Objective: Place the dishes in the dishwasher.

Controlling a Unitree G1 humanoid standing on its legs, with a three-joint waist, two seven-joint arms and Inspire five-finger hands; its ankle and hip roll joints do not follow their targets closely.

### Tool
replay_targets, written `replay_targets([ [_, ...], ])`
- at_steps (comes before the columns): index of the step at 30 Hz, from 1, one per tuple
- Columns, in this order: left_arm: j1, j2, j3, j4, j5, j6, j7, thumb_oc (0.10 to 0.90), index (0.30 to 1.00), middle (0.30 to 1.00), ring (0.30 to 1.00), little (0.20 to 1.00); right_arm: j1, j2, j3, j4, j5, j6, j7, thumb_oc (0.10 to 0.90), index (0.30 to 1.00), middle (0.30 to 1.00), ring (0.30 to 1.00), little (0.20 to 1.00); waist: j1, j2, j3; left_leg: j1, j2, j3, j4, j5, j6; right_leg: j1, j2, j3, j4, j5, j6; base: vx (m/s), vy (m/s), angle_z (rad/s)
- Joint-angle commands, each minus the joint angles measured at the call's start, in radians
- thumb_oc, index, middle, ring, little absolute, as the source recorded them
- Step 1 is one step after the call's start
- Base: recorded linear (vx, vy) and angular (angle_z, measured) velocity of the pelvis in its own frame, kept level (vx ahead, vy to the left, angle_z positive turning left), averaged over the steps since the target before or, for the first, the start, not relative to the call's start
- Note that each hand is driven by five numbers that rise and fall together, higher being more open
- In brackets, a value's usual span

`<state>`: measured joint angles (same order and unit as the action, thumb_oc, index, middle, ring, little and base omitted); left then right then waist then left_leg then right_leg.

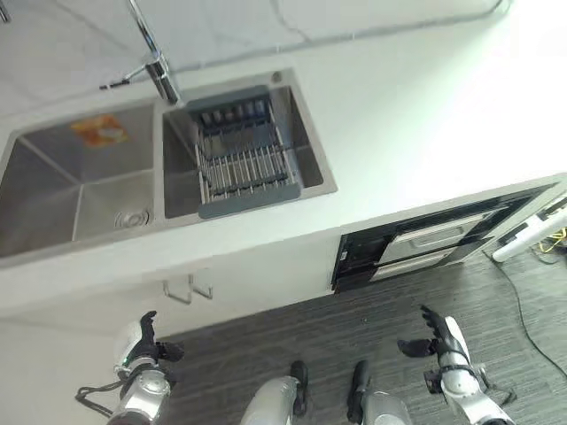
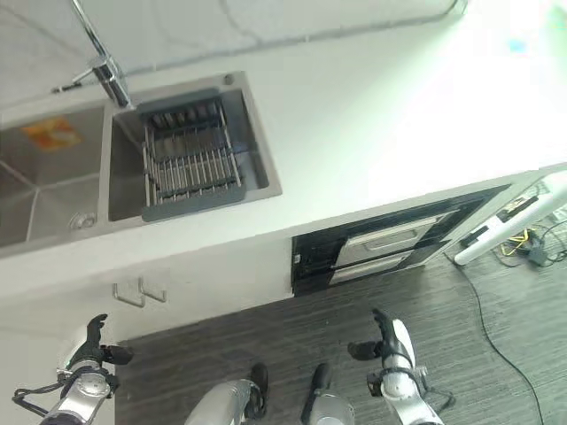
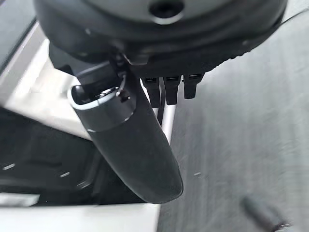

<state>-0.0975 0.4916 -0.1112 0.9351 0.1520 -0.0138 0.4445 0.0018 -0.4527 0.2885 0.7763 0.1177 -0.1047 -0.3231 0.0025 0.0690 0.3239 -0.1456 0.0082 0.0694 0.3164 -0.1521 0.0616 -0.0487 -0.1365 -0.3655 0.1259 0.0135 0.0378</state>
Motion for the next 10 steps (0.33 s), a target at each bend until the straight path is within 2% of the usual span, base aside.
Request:
replay_targets([
  [1, 0.062, 0.037, 0.003, -0.011, -0.012, -0.083, -0.011, 0.800, 0.900, 0.900, 0.900, 0.900, -0.093, -0.018, -0.056, -0.007, -0.030, -0.079, 0.005, 0.800, 0.900, 0.900, 0.900, 0.900, 0.057, -0.006, -0.041, -0.006, 0.030, 0.072, -0.016, -0.074, -0.039, 0.017, -0.019, 0.027, 0.174, -0.230, 0.064, -0.02, -0.011, -0.16],
  [4, 0.052, -0.024, -0.002, -0.031, -0.154, -0.097, -0.176, 0.800, 0.900, 0.900, 0.900, 0.900, -0.048, 0.021, -0.089, 0.054, -0.033, -0.089, 0.019, 0.800, 0.900, 0.900, 0.900, 0.900, 0.032, -0.013, -0.067, 0.014, 0.026, 0.085, -0.016, -0.089, -0.037, 0.018, -0.020, 0.051, 0.174, -0.228, 0.071, -0.02, -0.008, -0.16],
  [7, 0.051, -0.075, -0.004, -0.029, -0.252, -0.060, -0.316, 0.800, 0.900, 0.900, 0.900, 0.900, -0.032, 0.046, -0.106, 0.087, -0.050, -0.083, 0.023, 0.800, 0.900, 0.900, 0.900, 0.900, 0.020, -0.017, -0.078, 0.028, 0.024, 0.094, -0.016, -0.098, -0.036, 0.019, -0.021, 0.065, 0.174, -0.227, 0.073, -0.03, -0.007, -0.20],
  [10, 0.058, -0.152, -0.012, 0.012, -0.359, 0.003, -0.485, 0.800, 0.900, 0.900, 0.900, 0.900, -0.022, 0.081, -0.132, 0.163, -0.082, -0.096, 0.042, 0.800, 0.900, 0.900, 0.900, 0.900, 0.000, -0.024, -0.099, 0.050, 0.024, 0.107, -0.016, -0.111, -0.034, 0.024, -0.019, 0.087, 0.174, -0.226, 0.075, -0.02, -0.006, -0.21],
])
